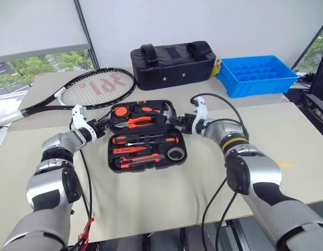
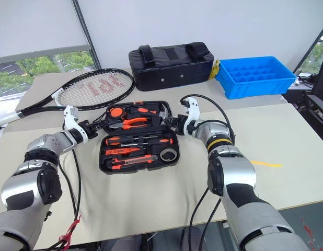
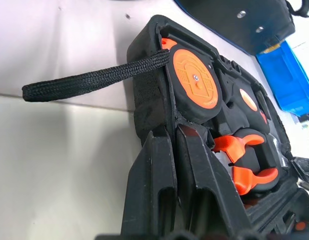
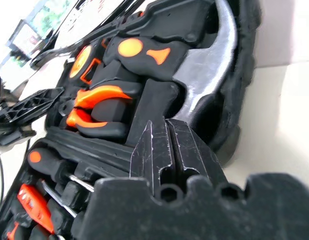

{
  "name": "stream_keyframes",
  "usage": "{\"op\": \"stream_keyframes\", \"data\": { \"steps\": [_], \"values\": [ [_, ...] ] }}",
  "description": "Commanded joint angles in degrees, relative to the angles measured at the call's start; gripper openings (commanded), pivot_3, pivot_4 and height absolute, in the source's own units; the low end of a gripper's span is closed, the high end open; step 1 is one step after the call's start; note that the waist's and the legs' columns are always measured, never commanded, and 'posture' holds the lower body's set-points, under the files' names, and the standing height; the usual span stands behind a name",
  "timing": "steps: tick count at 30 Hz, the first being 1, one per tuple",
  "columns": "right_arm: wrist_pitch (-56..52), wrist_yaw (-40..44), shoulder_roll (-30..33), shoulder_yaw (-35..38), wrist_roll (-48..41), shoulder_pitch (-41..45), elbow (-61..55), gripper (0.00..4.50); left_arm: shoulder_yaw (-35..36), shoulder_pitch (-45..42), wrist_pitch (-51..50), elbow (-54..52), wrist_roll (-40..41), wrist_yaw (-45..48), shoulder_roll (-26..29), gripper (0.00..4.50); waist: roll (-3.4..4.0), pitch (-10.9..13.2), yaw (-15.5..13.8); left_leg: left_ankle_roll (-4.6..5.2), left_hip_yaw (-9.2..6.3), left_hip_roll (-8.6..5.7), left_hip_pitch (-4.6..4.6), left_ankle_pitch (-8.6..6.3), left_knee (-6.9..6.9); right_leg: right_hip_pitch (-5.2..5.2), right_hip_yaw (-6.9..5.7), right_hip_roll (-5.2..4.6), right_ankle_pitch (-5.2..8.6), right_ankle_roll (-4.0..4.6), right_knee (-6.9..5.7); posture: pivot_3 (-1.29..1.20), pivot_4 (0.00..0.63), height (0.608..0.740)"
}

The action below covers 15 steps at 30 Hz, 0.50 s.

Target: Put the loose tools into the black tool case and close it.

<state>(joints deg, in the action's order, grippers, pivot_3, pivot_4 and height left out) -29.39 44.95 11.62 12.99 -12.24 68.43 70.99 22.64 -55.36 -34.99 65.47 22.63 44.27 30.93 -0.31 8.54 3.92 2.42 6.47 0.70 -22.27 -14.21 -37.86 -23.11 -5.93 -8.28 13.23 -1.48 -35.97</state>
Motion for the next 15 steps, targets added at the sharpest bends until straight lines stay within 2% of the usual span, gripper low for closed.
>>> {"op": "stream_keyframes", "data": {
  "steps": [1, 7, 13, 15],
  "values": [
    [-5.91, 2.75, 0.87, -1.84, -0.02, -1.50, -4.36, 0.00, -2.68, 3.67, -6.91, -3.83, -0.04, 4.53, 0.24, 0.02, 0.00, 0.00, 0.03, 0.00, 0.00, 0.00, 0.00, 0.00, 0.00, 0.00, 0.00, 0.00, 0.00, 0.00, 0.00, 0.00, 0.150, 0.740],
    [-8.15, 4.42, 4.02, -2.98, -0.56, -4.15, -12.68, 0.00, -1.42, 6.53, -8.81, -7.47, 0.63, 2.98, 1.85, 0.02, 0.00, 0.00, 0.00, 0.00, -0.01, 0.01, 0.00, 0.00, 0.00, -0.01, 0.01, 0.00, 0.00, 0.00, -0.02, 0.00, 0.150, 0.740],
    [-4.92, 2.86, 8.32, -1.26, -1.37, -2.80, -11.85, 1.88, -1.20, 7.27, -9.16, -8.47, 1.41, 2.15, 1.99, 0.00, 0.00, 0.00, 0.28, 0.00, 0.03, 0.02, 0.05, -0.01, 0.00, -0.03, 0.05, 0.00, 0.00, 0.00, -0.01, 0.00, 0.150, 0.740],
    [-4.00, 1.94, 8.46, -1.49, -0.87, -2.55, -10.64, 1.88, -1.21, 7.35, -9.01, -8.46, 1.52, 1.92, 1.88, 0.00, 0.00, 0.00, 0.40, -0.04, 0.07, 0.06, 0.16, -0.02, 0.02, -0.03, 0.06, 0.02, 0.00, 0.01, -0.05, 0.00, 0.150, 0.740]
  ]
}}
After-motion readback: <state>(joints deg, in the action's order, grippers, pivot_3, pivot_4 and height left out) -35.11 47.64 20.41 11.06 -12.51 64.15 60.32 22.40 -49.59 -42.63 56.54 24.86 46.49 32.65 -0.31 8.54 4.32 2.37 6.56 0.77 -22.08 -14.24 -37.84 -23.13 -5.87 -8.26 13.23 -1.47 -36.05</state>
